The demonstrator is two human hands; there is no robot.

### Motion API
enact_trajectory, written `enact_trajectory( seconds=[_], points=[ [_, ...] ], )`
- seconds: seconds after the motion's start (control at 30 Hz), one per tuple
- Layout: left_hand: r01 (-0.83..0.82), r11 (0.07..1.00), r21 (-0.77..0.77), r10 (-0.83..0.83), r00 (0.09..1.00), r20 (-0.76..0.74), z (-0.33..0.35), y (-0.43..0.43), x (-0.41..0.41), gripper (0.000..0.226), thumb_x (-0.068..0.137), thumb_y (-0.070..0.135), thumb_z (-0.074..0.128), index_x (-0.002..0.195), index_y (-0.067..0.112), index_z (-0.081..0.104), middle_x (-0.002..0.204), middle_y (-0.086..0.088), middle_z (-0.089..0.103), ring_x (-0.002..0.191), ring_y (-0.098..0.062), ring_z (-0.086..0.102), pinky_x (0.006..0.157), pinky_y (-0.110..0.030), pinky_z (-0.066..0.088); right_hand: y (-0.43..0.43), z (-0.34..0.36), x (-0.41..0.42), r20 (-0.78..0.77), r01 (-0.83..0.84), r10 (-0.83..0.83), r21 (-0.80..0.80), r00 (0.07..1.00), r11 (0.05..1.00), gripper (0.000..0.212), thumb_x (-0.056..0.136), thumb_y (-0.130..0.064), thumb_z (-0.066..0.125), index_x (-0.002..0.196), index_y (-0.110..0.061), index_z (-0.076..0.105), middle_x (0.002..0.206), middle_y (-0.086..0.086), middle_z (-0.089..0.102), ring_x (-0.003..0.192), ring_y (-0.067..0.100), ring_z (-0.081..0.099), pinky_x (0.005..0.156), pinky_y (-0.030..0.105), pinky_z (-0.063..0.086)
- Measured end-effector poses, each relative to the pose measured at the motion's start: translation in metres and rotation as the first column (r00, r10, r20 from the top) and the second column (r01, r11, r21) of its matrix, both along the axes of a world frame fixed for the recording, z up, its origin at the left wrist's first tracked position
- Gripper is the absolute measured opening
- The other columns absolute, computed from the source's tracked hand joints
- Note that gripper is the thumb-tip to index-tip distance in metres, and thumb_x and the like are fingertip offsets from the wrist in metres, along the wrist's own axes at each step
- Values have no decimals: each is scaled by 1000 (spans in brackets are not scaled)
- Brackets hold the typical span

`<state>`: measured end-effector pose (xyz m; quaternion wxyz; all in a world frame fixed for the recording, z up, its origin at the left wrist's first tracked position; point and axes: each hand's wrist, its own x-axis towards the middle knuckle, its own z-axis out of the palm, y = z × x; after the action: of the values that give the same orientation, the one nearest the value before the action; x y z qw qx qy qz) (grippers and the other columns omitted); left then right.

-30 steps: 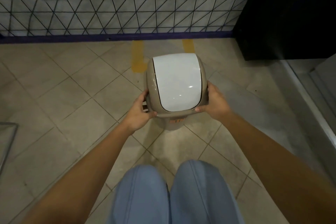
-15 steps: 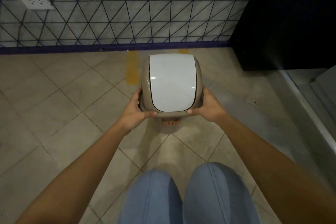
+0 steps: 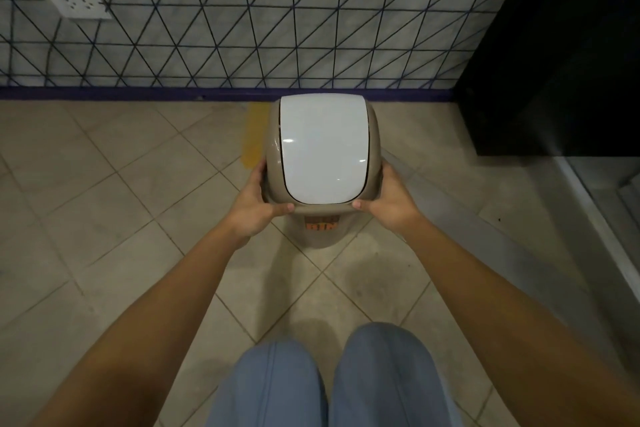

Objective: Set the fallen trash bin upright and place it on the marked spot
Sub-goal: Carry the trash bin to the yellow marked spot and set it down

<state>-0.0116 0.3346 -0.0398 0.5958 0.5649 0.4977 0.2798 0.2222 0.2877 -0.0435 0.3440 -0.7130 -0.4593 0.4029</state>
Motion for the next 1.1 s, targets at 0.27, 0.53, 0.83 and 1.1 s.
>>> enact_trajectory(
  seconds=[0.27,0.53,0.83,1.1],
  points=[
    [-74,997,1,74,997,-4,-5,22,1,98,71,-4,74,147,27,21,131,10,41,128,-13,38,99,-35,45,25,-1,3,-24,-29,29,-14,999,999,102,69,-10,79,147,-18,14,146,7,34,135,22,34,112,44,30],
    [-92,995,-43,93,995,21,-8,50,-2,101,71,-2,75,149,21,15,147,7,31,131,-15,34,105,-45,42,52,-2,3,-8,-22,23,6,1000,1000,101,69,-11,79,147,-18,16,147,7,32,136,22,31,111,37,28],
    [-93,991,-97,98,994,48,-8,87,-8,106,71,-4,74,151,19,9,153,-3,28,133,-25,38,104,-48,42,84,2,-4,-61,-12,15,36,998,999,97,68,-7,78,146,-19,20,144,0,38,121,6,35,97,24,33],
    [-62,990,-125,66,997,31,-8,115,-10,110,67,-3,78,151,21,9,149,-4,34,129,-27,43,101,-50,44,108,6,0,-59,-55,58,43,997,998,92,65,2,78,141,-14,29,121,-11,46,119,10,43,98,27,37]
  ],
)
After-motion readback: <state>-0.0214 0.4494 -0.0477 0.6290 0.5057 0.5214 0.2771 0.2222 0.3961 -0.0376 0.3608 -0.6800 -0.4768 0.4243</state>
